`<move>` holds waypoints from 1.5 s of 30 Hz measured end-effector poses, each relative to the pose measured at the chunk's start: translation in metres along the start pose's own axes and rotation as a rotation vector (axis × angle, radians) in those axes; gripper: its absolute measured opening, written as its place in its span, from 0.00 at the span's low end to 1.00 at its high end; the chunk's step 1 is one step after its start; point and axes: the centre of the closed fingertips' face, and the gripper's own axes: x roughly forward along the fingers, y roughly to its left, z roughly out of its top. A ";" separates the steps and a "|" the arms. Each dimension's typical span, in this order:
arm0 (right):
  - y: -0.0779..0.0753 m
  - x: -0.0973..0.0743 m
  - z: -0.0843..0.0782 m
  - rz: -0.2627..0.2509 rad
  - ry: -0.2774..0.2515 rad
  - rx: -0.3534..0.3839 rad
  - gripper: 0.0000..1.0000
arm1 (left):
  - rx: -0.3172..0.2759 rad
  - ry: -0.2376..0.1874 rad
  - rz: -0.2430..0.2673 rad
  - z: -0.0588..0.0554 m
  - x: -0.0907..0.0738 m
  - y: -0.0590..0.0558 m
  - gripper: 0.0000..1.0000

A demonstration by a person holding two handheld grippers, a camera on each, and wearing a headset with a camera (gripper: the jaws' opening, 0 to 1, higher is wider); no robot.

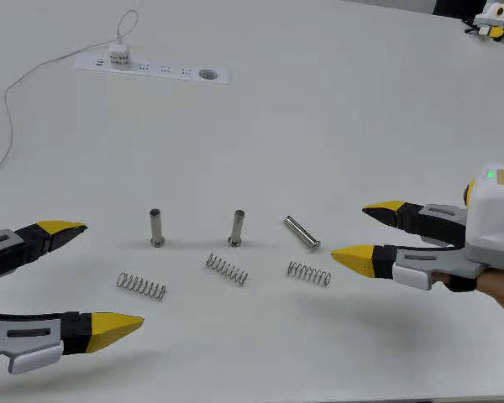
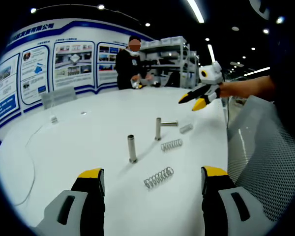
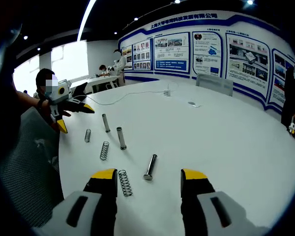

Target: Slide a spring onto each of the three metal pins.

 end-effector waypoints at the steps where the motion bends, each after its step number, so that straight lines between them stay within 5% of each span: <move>1: -0.001 0.002 0.002 0.003 0.005 -0.002 0.51 | 0.000 0.000 0.001 0.000 0.000 0.000 0.82; 23: -0.016 0.045 0.014 -0.030 0.181 -0.038 0.30 | 0.010 0.005 -0.003 0.000 0.000 -0.004 0.81; 45: -0.013 0.082 -0.007 -0.041 0.371 -0.016 0.14 | 0.009 0.016 -0.004 -0.004 0.001 -0.005 0.79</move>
